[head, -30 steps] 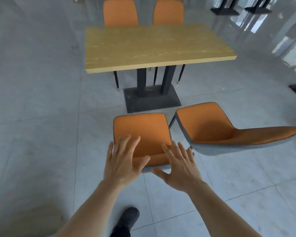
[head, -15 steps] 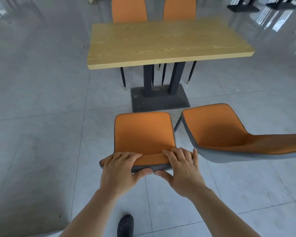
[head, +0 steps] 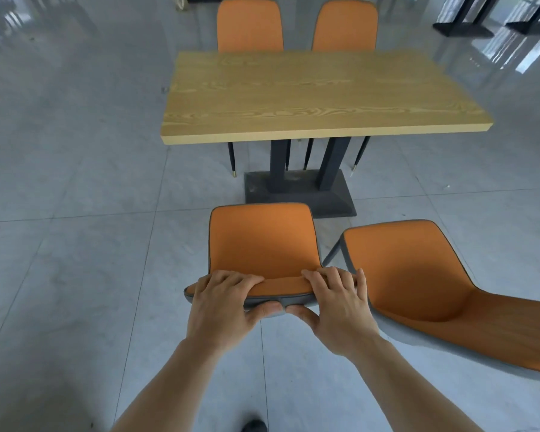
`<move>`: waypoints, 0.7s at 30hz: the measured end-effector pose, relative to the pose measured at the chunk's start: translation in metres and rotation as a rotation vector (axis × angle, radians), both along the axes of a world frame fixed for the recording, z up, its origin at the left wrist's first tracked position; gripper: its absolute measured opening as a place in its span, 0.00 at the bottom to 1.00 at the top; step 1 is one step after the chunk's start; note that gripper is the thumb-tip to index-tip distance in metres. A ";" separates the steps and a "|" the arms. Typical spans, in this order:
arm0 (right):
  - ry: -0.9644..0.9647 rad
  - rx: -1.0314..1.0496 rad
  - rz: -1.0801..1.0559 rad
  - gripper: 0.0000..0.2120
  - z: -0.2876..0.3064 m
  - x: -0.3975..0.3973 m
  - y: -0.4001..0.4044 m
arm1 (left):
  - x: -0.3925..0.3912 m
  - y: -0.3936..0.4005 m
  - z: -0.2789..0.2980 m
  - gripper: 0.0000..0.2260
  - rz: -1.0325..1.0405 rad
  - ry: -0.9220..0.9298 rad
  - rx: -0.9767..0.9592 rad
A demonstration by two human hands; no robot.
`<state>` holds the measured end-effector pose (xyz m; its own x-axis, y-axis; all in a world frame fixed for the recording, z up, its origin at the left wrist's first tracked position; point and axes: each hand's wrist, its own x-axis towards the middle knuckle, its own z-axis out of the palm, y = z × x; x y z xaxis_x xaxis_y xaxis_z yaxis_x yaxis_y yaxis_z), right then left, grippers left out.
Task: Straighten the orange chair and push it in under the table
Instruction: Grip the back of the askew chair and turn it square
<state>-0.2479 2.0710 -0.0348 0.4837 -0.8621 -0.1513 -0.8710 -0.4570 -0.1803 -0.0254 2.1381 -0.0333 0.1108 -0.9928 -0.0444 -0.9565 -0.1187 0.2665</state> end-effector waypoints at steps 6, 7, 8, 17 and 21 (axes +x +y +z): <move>-0.013 -0.024 0.002 0.40 -0.004 0.021 -0.055 | 0.020 -0.055 -0.005 0.38 0.013 0.003 -0.013; -0.005 -0.021 0.002 0.40 -0.004 0.024 -0.065 | 0.023 -0.064 -0.005 0.38 0.012 0.005 -0.012; 0.004 -0.017 0.001 0.41 -0.003 0.027 -0.074 | 0.026 -0.073 -0.005 0.38 0.012 0.007 -0.013; 0.009 -0.021 -0.010 0.46 0.001 0.057 -0.146 | 0.054 -0.147 -0.008 0.38 0.009 0.012 -0.060; 0.014 -0.034 -0.024 0.45 -0.002 0.074 -0.169 | 0.071 -0.172 -0.011 0.36 -0.005 -0.010 -0.072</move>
<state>-0.1736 1.9023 -0.0366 0.4609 -0.8782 -0.1280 -0.8841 -0.4418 -0.1523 0.0457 1.9662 -0.0439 0.1061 -0.9939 0.0287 -0.9598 -0.0948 0.2643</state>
